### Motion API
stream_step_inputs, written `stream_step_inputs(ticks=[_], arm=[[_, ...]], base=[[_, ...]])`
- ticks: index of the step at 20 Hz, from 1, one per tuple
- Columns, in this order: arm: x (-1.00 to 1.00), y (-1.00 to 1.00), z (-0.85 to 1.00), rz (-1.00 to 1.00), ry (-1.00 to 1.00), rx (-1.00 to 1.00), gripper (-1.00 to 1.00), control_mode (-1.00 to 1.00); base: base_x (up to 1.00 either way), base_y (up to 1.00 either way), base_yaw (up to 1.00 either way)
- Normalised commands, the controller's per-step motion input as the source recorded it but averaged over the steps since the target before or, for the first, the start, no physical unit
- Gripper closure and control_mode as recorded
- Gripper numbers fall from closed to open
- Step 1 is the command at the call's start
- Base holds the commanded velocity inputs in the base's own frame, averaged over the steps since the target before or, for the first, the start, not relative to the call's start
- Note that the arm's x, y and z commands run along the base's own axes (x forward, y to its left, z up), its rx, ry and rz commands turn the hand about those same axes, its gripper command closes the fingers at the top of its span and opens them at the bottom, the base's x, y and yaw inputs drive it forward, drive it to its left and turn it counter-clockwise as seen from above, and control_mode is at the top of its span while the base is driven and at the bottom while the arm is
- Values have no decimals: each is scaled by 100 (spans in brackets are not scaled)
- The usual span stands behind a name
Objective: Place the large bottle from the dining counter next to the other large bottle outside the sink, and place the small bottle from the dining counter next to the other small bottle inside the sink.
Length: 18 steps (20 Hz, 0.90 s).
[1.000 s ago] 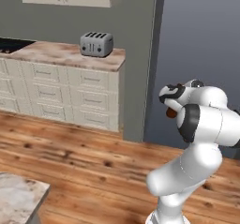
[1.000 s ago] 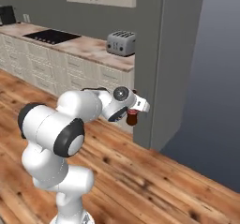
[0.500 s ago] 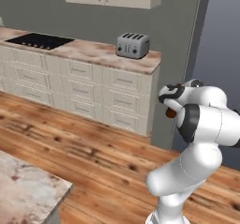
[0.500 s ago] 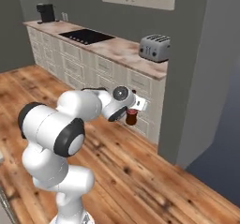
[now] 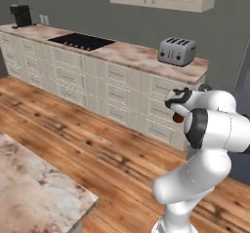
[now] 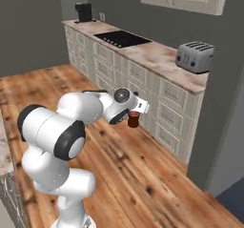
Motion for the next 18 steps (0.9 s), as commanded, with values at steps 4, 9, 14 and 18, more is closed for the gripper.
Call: stream_step_inputs(ticks=[4,9,14,18], arm=[[0,0,0,0,0,0,100,100],[0,0,0,0,0,0,100,100],[0,0,0,0,0,0,100,100],[0,0,0,0,0,0,100,100]], base=[[100,-41,35],[100,-13,35],[97,-2,37],[90,0,41]])
